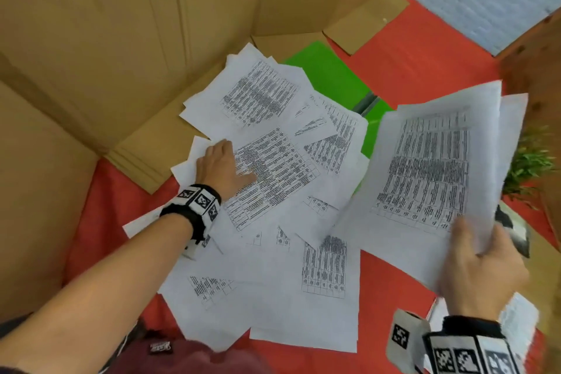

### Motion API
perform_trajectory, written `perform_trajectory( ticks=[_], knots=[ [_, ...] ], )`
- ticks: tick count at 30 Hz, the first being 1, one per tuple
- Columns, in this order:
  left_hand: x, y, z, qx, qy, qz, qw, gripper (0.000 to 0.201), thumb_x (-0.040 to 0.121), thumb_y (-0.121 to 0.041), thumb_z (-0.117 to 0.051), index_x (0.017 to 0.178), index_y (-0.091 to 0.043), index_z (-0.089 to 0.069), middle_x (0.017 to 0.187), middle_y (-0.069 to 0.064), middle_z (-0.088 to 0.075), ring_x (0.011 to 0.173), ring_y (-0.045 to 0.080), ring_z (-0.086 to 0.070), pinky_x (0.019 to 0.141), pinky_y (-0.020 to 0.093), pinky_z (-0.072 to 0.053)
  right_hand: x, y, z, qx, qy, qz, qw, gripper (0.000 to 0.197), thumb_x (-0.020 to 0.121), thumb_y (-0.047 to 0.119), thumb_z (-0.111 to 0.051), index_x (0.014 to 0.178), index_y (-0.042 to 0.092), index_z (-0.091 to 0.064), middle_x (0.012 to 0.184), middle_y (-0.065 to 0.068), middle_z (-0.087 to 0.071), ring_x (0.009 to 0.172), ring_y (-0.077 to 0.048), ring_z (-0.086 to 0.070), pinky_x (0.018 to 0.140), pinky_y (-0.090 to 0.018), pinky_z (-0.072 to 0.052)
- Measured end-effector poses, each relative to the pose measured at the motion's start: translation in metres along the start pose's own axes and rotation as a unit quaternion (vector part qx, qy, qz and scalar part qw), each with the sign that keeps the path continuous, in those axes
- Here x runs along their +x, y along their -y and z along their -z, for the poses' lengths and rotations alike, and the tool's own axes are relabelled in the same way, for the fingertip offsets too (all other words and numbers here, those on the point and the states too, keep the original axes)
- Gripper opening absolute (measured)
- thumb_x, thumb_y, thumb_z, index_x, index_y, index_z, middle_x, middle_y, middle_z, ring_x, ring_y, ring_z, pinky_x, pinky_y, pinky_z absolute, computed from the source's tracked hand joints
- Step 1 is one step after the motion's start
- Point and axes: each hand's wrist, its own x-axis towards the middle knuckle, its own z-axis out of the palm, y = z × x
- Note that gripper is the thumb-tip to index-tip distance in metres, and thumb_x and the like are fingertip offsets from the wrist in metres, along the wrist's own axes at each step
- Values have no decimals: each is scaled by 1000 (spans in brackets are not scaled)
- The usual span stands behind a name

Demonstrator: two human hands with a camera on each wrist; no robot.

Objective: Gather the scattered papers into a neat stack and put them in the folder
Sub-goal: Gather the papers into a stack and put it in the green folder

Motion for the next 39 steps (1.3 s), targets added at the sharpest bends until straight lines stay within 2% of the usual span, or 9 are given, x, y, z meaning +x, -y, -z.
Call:
perform_trajectory(
  ticks=[5,11,15,19,24,29,34,37,39],
  knots=[
    [-19,-10,-10,52,-16,-31,998,94,77,-58,-68,144,-4,-28,144,14,-42,129,30,-39,102,44,-36,-18,4,-16,211,8,-73,975,12,95,16,-60,86,24,-59,79,9,-60,61,10,-56,55,-9,-43],
    [-42,-38,-22,113,-4,-26,993,84,94,-32,-58,152,3,-9,117,17,-65,107,33,-62,82,40,-49,-68,-35,-90,177,264,-351,880,6,92,-1,-57,96,0,-62,72,-9,-57,43,-4,-55,39,-16,-41],
    [-56,-27,-17,-13,-7,-26,1000,52,95,-30,-51,142,-10,-40,113,12,-68,104,32,-63,78,37,-49,-96,-64,-122,137,267,-450,841,29,79,4,-74,103,-5,-61,82,-17,-61,59,-25,-57,51,-28,-44],
    [-62,15,-8,-124,-131,124,976,60,84,-25,-69,132,-1,-43,131,19,-53,122,37,-49,99,47,-44,-85,-62,-123,106,243,-397,879,22,79,-3,-70,100,-2,-63,81,-16,-65,68,-28,-61,62,-33,-48],
    [-64,33,-2,-71,-8,196,978,81,72,-40,-78,131,2,-40,134,19,-47,124,36,-45,99,44,-46,-61,-60,-98,37,229,-137,963,23,78,23,-61,95,8,-67,76,-8,-64,70,-25,-57,63,-32,-43],
    [-61,23,-4,27,130,39,990,42,70,-47,-77,82,-15,-53,104,8,-61,100,29,-58,86,39,-52,-60,-86,-88,76,313,-141,936,7,89,9,-65,82,9,-63,72,-6,-64,70,-23,-54,57,-31,-41],
    [-67,19,-18,-80,179,-19,980,31,84,-24,-70,63,-16,-49,66,-2,-52,71,22,-53,56,26,-35,-85,-89,-94,159,403,-307,847,30,89,15,-70,115,7,-58,105,-12,-71,90,-30,-70,73,-38,-60],
    [-75,20,-31,-300,233,-56,923,7,88,-16,-66,82,-13,-70,81,-2,-71,76,15,-64,71,23,-50,-104,-86,-107,180,391,-378,820,69,68,21,-88,125,4,-51,112,-14,-70,102,-35,-69,95,-55,-53],
    [-79,20,-30,-351,213,-66,909,3,87,-16,-67,85,-14,-65,87,-3,-68,79,12,-62,83,30,-51,-106,-81,-110,192,378,-373,825,53,70,11,-85,115,-5,-62,100,-19,-76,90,-38,-74,87,-57,-57]
  ],
)
